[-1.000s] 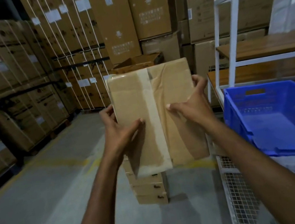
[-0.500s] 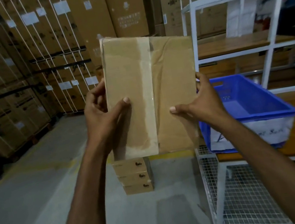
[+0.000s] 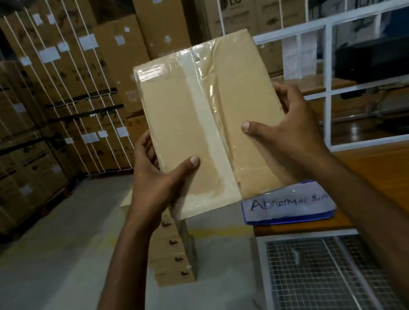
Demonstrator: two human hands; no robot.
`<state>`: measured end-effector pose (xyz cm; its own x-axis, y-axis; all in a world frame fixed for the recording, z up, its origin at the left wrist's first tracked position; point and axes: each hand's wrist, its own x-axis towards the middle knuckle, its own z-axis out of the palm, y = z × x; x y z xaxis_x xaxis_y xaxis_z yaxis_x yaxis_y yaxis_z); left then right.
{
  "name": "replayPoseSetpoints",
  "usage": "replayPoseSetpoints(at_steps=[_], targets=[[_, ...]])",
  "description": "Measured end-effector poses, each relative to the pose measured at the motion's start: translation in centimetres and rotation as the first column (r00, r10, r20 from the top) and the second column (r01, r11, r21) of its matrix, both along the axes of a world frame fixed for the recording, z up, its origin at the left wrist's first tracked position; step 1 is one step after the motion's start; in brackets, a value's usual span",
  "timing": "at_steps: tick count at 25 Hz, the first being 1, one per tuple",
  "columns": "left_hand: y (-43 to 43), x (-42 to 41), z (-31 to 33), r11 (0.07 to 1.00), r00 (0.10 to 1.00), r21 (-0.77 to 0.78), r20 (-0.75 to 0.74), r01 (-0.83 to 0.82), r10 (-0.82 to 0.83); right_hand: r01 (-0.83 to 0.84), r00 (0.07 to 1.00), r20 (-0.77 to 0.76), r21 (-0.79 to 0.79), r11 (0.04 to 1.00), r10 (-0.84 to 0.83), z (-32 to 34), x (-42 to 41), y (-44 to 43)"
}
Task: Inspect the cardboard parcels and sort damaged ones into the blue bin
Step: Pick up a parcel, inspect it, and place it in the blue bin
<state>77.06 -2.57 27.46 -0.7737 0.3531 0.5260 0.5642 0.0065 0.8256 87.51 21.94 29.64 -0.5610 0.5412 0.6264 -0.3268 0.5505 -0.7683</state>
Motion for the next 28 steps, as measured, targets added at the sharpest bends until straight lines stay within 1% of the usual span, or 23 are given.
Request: replayPoseSetpoints(at_steps=[2,3,5,7,9,10,11,13,16,18,19,21,23,25,26,28], targets=[[3.1,2.9,-0.1,0.999,0.999,0.007,-0.022,-0.038,0.038,-0.003,1.000,-0.013,0.008,1.000,0.004,0.2,2.5,2.6],[4.6,4.2,-0.2,0.998,0.998,0.037,-0.019,-0.060,0.061,-0.016,1.000,0.014,0.029,0.999,0.015,0.5,3.7,3.8],[7.1,6.3,-0.4,0.989,0.994,0.100,0.006,-0.112,0.112,-0.097,0.987,0.136,0.082,0.992,0.085,1.1,6.1,6.3],[9.4,8.0,-0.5,0.977,0.987,0.140,0.033,-0.160,0.157,-0.250,0.931,0.302,0.117,0.961,0.206,1.8,8.5,8.9],[11.0,9.4,-0.2,0.967,0.982,0.177,0.075,-0.185,0.174,-0.395,0.843,0.464,0.195,0.898,0.271,1.8,10.8,10.9],[11.7,10.0,0.2,0.967,0.982,0.181,0.085,-0.180,0.167,-0.453,0.809,0.513,0.236,0.860,0.285,1.8,11.8,11.9],[12.2,10.5,0.5,0.971,0.984,0.171,0.088,-0.168,0.154,-0.482,0.795,0.536,0.274,0.833,0.284,1.9,12.7,12.7],[12.7,10.9,0.9,0.990,0.992,0.103,0.095,-0.097,0.088,-0.457,0.825,0.506,0.337,0.823,0.251,1.9,13.9,14.1],[11.4,11.4,0.5,0.993,0.990,0.011,0.070,0.120,-0.121,-0.387,0.890,0.375,0.324,0.863,0.258,1.9,14.9,15.6],[10.6,11.8,0.9,0.971,0.975,-0.104,-0.025,0.216,-0.220,-0.353,0.919,0.296,0.331,0.875,0.259,1.8,15.8,16.2],[10.4,12.0,1.3,0.960,0.966,-0.157,-0.079,0.230,-0.244,-0.344,0.925,0.285,0.339,0.876,0.253,1.8,16.1,16.3],[10.6,12.2,2.5,0.949,0.950,-0.213,-0.159,0.233,-0.269,-0.337,0.921,0.315,0.348,0.875,0.230,1.6,16.7,16.2],[11.6,12.5,3.4,0.958,0.942,-0.190,-0.219,0.216,-0.256,-0.366,0.896,0.383,0.353,0.861,0.225,1.0,17.3,15.9],[12.8,12.7,3.6,0.968,0.942,-0.128,-0.236,0.215,-0.240,-0.361,0.891,0.409,0.379,0.852,0.196,0.6,17.9,15.7],[13.5,12.6,3.4,0.969,0.944,-0.110,-0.226,0.222,-0.242,-0.336,0.902,0.392,0.372,0.865,0.181,0.5,18.2,15.8],[14.4,12.4,3.1,0.958,0.947,-0.135,-0.170,0.252,-0.273,-0.269,0.936,0.310,0.330,0.905,0.165,0.5,19.2,16.3]])
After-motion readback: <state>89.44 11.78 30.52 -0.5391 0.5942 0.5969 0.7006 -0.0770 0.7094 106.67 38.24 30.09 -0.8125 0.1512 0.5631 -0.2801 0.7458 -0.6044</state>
